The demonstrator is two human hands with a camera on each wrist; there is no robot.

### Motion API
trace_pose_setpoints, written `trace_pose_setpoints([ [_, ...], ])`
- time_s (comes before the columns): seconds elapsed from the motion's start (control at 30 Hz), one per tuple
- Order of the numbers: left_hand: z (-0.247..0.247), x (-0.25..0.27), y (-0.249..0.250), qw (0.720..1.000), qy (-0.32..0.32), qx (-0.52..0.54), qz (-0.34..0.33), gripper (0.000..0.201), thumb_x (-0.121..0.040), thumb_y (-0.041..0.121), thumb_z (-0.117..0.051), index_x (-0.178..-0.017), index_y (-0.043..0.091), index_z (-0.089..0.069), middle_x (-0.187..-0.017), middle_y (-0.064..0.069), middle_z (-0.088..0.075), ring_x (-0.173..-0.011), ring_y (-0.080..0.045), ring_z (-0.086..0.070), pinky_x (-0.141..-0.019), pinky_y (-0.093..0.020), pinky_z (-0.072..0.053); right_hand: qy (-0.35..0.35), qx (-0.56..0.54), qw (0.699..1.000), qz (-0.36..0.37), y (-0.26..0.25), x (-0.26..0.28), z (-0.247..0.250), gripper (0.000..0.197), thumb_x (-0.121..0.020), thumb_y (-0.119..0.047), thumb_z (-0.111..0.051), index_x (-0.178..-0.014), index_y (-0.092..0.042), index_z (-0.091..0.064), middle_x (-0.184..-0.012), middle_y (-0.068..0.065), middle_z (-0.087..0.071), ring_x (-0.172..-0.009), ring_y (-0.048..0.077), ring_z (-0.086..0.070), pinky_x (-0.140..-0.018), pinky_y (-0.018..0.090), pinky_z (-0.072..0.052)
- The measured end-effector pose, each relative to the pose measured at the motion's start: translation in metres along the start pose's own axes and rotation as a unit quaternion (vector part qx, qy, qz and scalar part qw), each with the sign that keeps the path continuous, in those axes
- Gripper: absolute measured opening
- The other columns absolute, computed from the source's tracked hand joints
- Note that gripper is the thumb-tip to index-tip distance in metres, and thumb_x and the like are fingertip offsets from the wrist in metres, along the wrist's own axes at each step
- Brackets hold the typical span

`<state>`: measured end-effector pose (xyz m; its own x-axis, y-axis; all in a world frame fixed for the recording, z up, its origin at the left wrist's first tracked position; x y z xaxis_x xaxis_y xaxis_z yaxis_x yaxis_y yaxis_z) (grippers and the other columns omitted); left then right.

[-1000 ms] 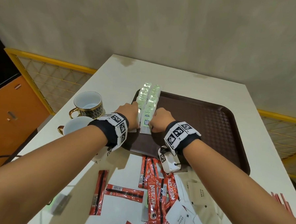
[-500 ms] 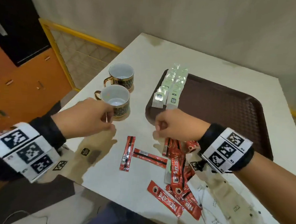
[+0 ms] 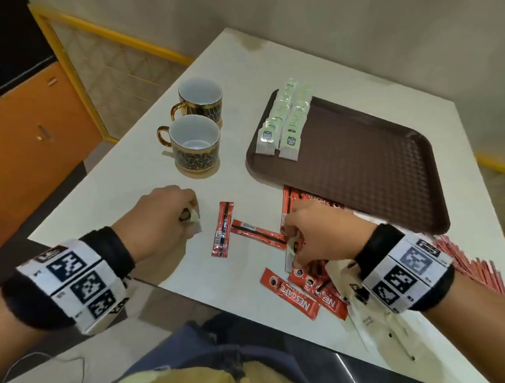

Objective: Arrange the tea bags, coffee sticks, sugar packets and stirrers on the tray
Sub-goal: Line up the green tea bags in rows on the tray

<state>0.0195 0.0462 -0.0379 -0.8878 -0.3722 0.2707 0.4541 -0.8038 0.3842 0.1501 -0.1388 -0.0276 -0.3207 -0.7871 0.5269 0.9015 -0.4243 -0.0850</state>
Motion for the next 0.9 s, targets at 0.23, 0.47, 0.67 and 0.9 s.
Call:
trace_pose_setpoints([
  [0.23, 0.014, -0.02, 0.061, 0.99, 0.035, 0.058, -0.121, 0.034, -0.088, 0.01, -0.064, -0.119, 0.024, -0.063, -0.117, 0.0, -0.064, -0.112, -0.022, -0.056, -0.092, -0.033, -0.049, 0.062, -0.07, 0.995, -0.032, 0.017, -0.008, 0.004, 0.014, -0.088, -0.009, -0.06, -0.08, -0.02, -0.055, -0.083, -0.003, -0.058, -0.08, 0.02, -0.057, -0.067, 0.027, -0.045],
  [0.47, 0.039, -0.04, 0.087, 0.987, 0.078, 0.075, -0.118, 0.044, -0.086, 0.008, -0.067, -0.126, 0.021, -0.058, -0.11, 0.001, -0.063, -0.103, -0.019, -0.057, -0.084, -0.024, -0.043, 0.035, -0.122, 0.991, -0.032, 0.016, -0.01, -0.008, 0.019, -0.077, -0.025, -0.078, -0.087, -0.021, -0.063, -0.085, -0.007, -0.063, -0.077, 0.012, -0.057, -0.069, 0.024, -0.048],
  [0.67, 0.039, -0.059, 0.084, 0.989, 0.082, 0.084, -0.086, 0.022, -0.083, 0.015, -0.071, -0.094, 0.025, -0.055, -0.082, 0.004, -0.062, -0.082, -0.018, -0.058, -0.062, -0.022, -0.038, 0.017, -0.153, 0.988, 0.005, 0.015, -0.012, -0.011, 0.013, -0.082, -0.014, -0.074, -0.076, -0.019, -0.063, -0.07, -0.015, -0.057, -0.067, -0.003, -0.05, -0.066, 0.02, -0.035],
  [0.9, 0.072, -0.092, 0.101, 0.989, 0.129, 0.047, -0.057, 0.006, -0.084, 0.015, -0.068, -0.089, 0.019, -0.067, -0.087, -0.004, -0.066, -0.089, -0.025, -0.061, -0.074, -0.03, -0.044, 0.08, -0.377, 0.921, 0.051, 0.053, -0.009, 0.043, 0.012, -0.084, -0.002, -0.071, -0.081, -0.012, -0.066, -0.071, -0.001, -0.065, -0.063, 0.007, -0.058, -0.062, 0.022, -0.048],
])
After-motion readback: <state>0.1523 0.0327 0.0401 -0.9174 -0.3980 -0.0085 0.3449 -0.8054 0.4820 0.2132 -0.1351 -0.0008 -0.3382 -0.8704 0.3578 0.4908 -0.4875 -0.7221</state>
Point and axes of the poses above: each hand's wrist, its own x-axis away from the middle knuckle, its own z-axis out of the back of the hand, y = z × x, the point moved 6 cm from there along -x, towards the middle knuckle
